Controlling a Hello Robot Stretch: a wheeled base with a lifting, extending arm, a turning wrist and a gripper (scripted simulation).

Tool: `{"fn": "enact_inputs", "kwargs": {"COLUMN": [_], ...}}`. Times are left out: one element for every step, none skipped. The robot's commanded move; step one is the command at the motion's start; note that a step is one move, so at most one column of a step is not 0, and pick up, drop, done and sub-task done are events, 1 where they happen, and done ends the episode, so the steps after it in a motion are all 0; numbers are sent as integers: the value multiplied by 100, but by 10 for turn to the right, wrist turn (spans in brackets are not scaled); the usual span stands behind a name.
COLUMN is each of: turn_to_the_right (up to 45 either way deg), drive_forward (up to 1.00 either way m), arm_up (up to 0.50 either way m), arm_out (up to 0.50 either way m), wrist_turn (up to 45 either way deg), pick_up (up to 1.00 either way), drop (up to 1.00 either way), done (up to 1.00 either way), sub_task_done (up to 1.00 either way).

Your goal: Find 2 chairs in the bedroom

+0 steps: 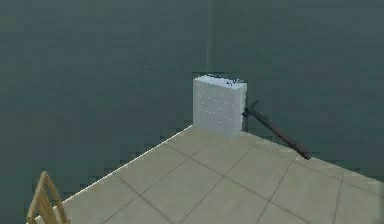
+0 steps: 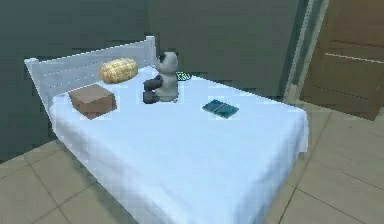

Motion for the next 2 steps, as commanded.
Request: {"fn": "enact_inputs", "kwargs": {"turn_to_the_right": [390,0], "drive_forward": [0,5], "arm_up": [0,0], "arm_out": [0,0], "wrist_turn": [0,0], "pick_up": [0,0], "drop": [0,0], "done": [0,0], "sub_task_done": [0,0]}}
